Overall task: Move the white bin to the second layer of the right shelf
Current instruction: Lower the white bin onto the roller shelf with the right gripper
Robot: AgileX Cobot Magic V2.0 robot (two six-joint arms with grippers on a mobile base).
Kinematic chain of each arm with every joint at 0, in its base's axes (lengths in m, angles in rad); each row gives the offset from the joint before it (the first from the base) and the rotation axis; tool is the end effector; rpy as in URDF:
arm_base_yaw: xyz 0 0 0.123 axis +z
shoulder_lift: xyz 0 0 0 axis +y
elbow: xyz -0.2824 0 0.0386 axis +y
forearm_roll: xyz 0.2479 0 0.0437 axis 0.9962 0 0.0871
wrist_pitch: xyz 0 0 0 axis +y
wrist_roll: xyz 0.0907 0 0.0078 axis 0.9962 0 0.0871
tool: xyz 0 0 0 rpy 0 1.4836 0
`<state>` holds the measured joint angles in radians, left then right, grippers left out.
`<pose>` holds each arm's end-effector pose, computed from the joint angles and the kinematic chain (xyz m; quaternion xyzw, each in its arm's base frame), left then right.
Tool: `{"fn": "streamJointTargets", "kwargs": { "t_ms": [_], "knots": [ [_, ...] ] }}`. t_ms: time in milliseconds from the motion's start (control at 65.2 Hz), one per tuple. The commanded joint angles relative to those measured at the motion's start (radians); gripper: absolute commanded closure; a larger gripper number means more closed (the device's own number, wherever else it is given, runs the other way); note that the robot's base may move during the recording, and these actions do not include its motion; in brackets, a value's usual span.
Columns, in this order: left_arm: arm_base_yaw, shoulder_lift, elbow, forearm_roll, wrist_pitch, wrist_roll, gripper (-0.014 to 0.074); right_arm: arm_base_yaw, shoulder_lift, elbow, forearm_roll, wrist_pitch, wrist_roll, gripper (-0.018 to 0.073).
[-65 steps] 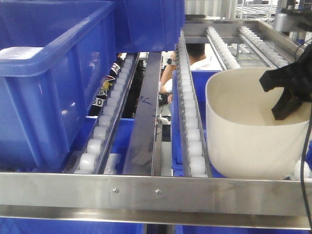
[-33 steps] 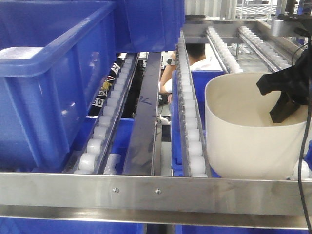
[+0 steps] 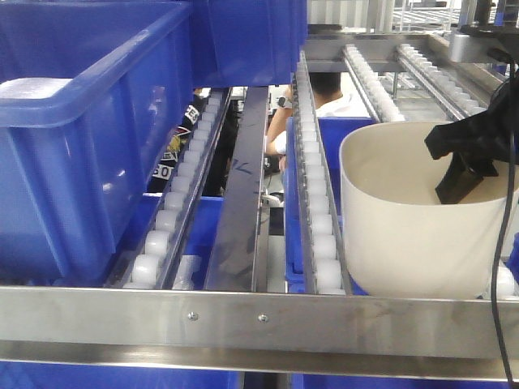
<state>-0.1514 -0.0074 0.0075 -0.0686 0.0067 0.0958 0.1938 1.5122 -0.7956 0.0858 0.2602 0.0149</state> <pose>0.0553 -0.0085 0.2104 0.0606 0.6754 -0.0458 0.7335 0.2890 0.0588 0.2066 -0.0489 0.9411 0.0589 0.3294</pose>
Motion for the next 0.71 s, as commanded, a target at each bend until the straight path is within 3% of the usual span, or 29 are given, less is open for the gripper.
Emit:
{"fn": "streamJointTargets", "kwargs": {
  "t_ms": [0, 690],
  "knots": [
    [-0.002, -0.013, 0.033, -0.005, -0.087, -0.007, 0.0512, 0.001, -0.036, -0.028, 0.001, -0.068, -0.004, 0.0123],
    [-0.002, -0.013, 0.033, -0.005, -0.087, -0.007, 0.0512, 0.001, -0.154, -0.028, 0.001, -0.068, 0.013, 0.0123]
  ]
}}
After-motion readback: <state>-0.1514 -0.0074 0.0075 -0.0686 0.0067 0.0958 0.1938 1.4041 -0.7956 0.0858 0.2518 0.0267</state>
